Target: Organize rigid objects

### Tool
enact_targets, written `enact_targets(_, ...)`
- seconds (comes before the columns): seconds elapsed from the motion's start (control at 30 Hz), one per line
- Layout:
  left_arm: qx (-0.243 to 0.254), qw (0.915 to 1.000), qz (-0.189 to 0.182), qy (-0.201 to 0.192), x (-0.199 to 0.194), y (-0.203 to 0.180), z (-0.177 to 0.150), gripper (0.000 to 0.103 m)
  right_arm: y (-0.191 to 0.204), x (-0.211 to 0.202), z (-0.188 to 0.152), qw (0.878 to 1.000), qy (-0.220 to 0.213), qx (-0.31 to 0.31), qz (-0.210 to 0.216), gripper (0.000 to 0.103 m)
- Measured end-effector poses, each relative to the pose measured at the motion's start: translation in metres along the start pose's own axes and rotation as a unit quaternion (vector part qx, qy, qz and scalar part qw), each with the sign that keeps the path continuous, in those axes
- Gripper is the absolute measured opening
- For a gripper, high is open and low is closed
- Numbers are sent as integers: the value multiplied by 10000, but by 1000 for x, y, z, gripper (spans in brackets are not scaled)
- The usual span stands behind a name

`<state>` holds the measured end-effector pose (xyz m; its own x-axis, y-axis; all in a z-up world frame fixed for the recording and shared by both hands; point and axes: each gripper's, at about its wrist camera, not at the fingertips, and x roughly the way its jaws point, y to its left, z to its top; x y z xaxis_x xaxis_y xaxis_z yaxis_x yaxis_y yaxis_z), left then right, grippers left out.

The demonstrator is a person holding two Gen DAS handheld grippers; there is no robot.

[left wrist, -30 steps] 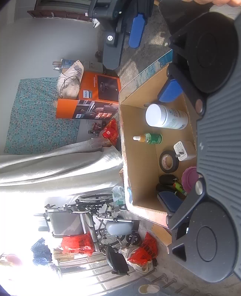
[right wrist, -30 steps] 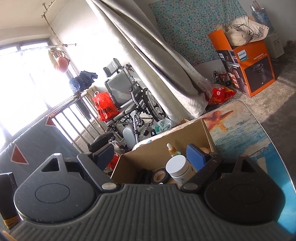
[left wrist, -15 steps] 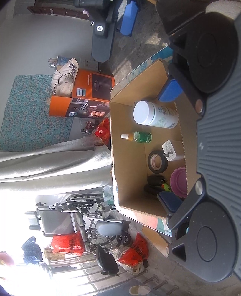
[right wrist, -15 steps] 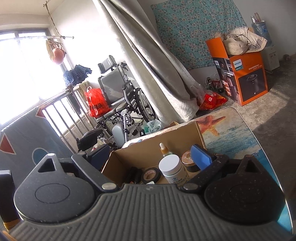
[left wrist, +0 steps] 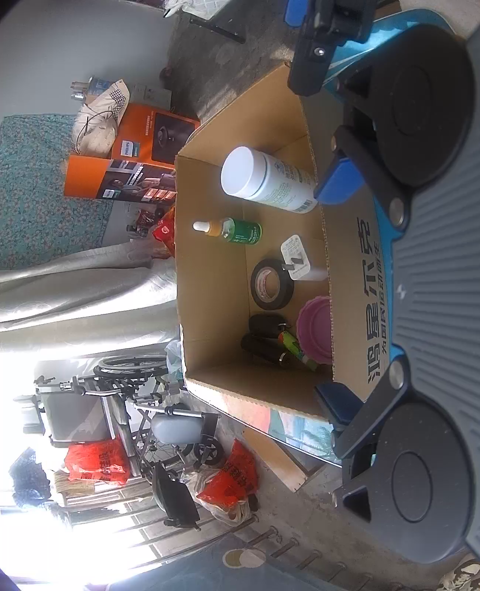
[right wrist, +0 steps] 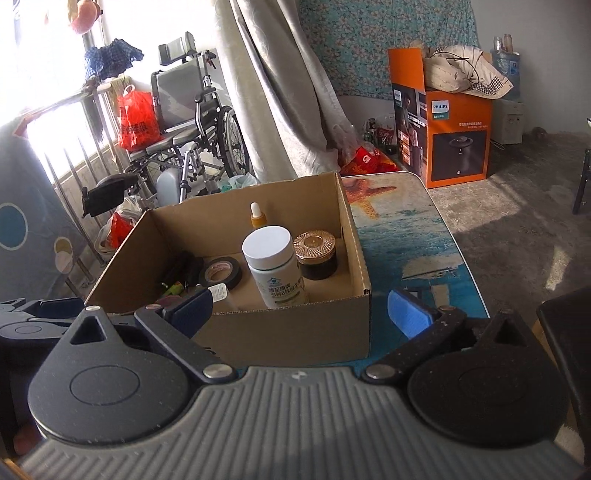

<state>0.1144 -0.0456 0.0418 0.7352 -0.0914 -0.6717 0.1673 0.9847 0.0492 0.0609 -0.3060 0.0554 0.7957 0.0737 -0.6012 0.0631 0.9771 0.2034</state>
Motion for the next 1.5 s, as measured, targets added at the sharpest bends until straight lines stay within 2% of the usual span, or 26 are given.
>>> enact_targets(0.57, -12, 9998, 160, 123, 8, 6, 0, 103, 18, 32, 0, 9978, 294, -488, -335, 102)
enact_targets(1.5, -74, 9996, 246, 112, 4, 5, -2, 103, 18, 35, 0, 9980, 319, -455, -311, 102)
